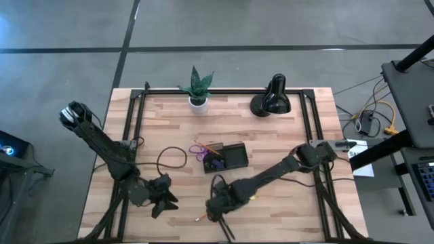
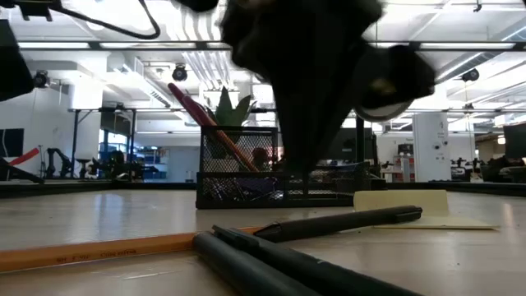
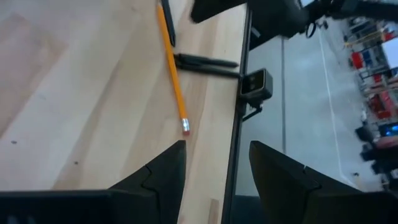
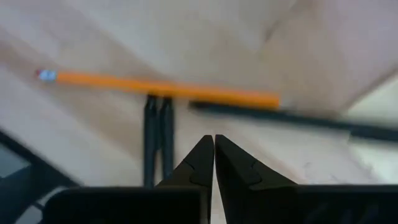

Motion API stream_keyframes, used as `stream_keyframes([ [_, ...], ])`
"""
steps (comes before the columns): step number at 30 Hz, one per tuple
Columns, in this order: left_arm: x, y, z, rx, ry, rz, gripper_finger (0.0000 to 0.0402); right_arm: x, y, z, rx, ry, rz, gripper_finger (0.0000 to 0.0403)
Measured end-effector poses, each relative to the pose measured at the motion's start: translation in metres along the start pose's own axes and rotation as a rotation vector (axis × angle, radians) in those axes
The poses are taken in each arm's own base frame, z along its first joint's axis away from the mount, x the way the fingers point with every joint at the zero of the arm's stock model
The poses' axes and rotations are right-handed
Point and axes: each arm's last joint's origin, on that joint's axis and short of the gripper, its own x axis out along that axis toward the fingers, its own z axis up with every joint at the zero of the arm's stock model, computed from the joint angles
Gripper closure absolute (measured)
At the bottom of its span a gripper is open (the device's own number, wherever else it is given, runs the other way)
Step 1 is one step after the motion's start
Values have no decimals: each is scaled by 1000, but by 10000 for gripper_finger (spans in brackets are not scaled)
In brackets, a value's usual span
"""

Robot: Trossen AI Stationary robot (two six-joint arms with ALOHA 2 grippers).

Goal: Pick and place office supplies into organizer
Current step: Put the pencil into the desk organizer

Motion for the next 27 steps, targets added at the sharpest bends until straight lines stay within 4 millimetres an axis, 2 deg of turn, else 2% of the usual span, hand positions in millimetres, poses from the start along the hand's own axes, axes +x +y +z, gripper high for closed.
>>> stream_keyframes([
  [4, 11, -7, -7, 25, 24, 20, 240, -7, -6, -14, 78, -31, -12, 394],
  [7, 21, -11, -11, 39, 37, 42, 240, -9, -17, -13, 105, -75, -39, 394],
  [13, 38, -17, -14, -8, 6, 87, 240, -13, -45, -10, 22, -81, -70, 394],
  [20, 61, -18, -20, -120, -45, 163, 240, -1, -58, -12, -88, -103, 212, 394],
  [23, 68, -17, -23, -143, -35, 206, 240, 10, -67, -13, -82, -141, 217, 394],
  [27, 73, -20, -24, -184, -26, 281, 240, 14, -76, -15, -101, -158, 187, 394],
])
